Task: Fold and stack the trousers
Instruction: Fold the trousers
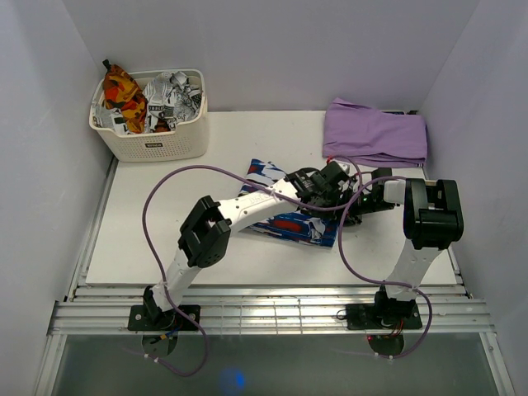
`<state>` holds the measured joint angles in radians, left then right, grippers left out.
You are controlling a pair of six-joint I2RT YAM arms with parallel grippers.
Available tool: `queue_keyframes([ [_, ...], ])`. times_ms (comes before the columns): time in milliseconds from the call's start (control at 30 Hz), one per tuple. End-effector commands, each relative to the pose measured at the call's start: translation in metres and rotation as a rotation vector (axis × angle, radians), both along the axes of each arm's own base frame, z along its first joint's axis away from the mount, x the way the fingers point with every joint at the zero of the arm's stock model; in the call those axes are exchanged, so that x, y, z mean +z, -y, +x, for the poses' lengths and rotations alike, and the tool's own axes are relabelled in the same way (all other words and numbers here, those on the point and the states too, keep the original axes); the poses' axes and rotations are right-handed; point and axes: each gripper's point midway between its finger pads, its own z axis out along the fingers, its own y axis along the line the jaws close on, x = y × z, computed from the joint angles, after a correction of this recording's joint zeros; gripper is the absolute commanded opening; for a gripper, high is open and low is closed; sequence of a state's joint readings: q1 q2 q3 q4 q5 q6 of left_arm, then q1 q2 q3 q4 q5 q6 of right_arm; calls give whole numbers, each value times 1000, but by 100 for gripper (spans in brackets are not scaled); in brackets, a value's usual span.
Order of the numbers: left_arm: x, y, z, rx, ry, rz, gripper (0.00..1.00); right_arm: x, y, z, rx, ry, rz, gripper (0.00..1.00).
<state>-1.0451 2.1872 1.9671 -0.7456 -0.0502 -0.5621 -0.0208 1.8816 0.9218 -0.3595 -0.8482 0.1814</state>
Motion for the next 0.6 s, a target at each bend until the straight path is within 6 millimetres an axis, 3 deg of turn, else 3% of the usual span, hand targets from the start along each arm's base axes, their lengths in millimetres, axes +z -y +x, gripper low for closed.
queue_keyframes([
  [0, 27, 29, -6, -28, 5, -121, 11, -4, -2, -2, 16, 27, -34, 8],
  [33, 27, 30, -5, -30, 8, -122, 22, -3, -2, -2, 15, 28, -34, 8],
  [167, 35, 32, -6, -64, 10, -137, 35, -5, 1, -1, 25, 28, -57, 8],
  [267, 48, 20, -5, -84, 7, -150, 51, -4, 4, 0, 38, 46, -84, 8],
  [300, 60, 15, -5, -90, 15, -167, 52, -2, 5, 2, 39, 57, -90, 8],
  [400, 61, -5, -4, -87, -14, -168, 59, -2, 9, 2, 49, 65, -127, 8],
  [567, 77, -53, 3, -66, -22, -188, 67, 5, 36, 8, 86, 95, -253, 23],
])
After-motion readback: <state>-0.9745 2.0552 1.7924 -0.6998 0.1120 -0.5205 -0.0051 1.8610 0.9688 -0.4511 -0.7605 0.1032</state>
